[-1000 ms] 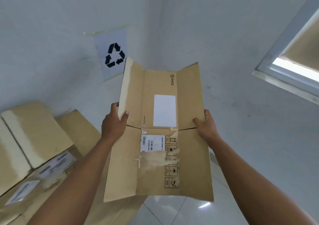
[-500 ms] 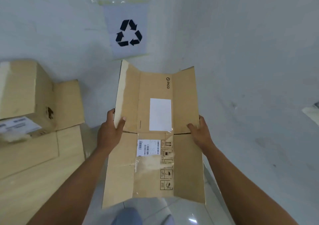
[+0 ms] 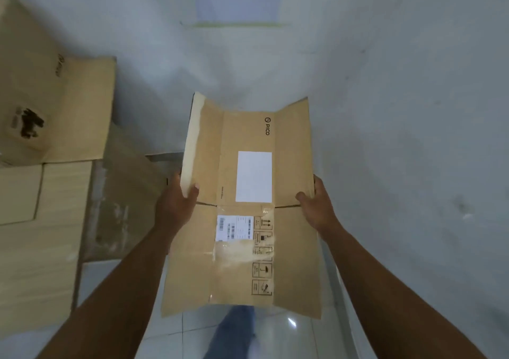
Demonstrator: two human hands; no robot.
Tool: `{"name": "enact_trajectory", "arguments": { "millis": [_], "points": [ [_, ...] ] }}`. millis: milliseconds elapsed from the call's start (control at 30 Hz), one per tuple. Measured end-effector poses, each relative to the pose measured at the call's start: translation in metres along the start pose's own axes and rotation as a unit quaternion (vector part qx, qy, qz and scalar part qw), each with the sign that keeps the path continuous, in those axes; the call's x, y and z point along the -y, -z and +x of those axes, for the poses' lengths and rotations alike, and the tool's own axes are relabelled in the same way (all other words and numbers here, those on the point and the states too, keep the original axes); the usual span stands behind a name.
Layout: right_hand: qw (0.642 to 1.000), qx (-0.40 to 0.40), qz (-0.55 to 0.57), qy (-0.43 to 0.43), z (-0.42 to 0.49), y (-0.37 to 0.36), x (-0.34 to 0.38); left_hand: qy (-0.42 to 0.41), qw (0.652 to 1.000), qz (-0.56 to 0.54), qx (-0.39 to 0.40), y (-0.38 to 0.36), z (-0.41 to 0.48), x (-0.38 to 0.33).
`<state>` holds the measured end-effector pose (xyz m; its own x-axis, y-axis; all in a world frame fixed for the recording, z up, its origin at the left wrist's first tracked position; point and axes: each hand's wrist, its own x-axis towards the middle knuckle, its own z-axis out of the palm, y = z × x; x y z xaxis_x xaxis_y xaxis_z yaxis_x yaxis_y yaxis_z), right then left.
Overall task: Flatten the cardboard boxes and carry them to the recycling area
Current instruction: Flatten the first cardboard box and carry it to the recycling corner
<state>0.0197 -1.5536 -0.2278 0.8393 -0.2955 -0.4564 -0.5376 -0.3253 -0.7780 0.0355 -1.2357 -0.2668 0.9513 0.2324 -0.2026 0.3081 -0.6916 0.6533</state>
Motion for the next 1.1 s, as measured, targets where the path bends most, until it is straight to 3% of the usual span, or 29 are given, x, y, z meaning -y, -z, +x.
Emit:
{"name": "enact_trajectory", "arguments": {
  "millis": [300,533,767,1100],
  "points": [
    [0.995,0.055,-0.081,-0.022,0.135,-0.055,-0.105,0.061,0.998,0.023,-0.001,-0.136,0.036,0.093],
    [0.996,0.047,-0.072,-0.009,0.207,-0.134,-0.252,0.106,0.994,0.016,0.004,-0.260,0.066,0.196],
    [0.998,0.030,-0.049,0.003,0.294,-0.202,-0.360,0.089,0.996,-0.012,0.000,-0.357,0.111,0.292],
    [0.998,0.013,-0.029,0.056,0.379,-0.249,-0.443,0.076,0.995,-0.071,0.007,-0.432,0.165,0.376]
  ]
}}
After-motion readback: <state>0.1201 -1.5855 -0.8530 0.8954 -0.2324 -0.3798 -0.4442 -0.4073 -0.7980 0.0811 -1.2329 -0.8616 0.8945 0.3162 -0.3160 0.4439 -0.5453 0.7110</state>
